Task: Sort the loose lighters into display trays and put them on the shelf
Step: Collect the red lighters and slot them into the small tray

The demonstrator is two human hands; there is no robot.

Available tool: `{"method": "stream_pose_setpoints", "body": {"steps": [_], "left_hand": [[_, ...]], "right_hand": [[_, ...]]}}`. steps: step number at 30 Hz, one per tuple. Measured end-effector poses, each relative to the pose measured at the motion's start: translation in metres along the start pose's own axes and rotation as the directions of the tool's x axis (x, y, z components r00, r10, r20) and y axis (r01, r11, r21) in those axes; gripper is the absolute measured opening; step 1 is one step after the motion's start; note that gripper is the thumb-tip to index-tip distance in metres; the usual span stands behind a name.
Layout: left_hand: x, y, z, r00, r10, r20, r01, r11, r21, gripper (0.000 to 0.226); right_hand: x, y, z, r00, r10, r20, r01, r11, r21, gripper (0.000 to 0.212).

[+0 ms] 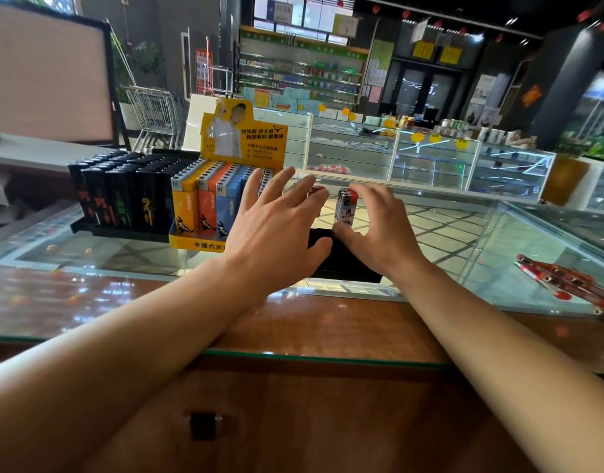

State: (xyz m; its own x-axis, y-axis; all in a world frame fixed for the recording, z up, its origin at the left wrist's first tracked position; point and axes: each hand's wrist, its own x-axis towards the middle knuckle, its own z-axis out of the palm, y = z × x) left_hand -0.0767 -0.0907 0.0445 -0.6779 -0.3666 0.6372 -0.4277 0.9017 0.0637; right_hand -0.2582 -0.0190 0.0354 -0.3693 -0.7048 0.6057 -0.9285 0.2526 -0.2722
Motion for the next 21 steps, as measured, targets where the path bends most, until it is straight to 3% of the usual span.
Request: {"method": "stream_pose_setpoints", "body": {"steps": [11,17,21], "left_hand": [[0.003,0.003,-0.003,0.999,0.031,-0.027,-0.032,0.999,-0.025,0.065],[0.021,0.028,-0.006,0.990,0.140,-0.030,-0.142,0.987,-0.072,0.065],[0.039,0.072,0.004,0.977,0.209,-0.038,-0.212,0.963,-0.166,0.067]], "right_hand": [[-0.006,0.001,-0.014,1.000,-0.010,-0.001,0.010,1.000,0.009,0.071],[-0.028,0.026,-0.061,0.999,-0.031,0.040,0.039,0.977,-0.209,0.071],[-0.065,0.063,-0.101,0.997,0.063,0.054,-0.041,0.940,-0.339,0.067]]}}
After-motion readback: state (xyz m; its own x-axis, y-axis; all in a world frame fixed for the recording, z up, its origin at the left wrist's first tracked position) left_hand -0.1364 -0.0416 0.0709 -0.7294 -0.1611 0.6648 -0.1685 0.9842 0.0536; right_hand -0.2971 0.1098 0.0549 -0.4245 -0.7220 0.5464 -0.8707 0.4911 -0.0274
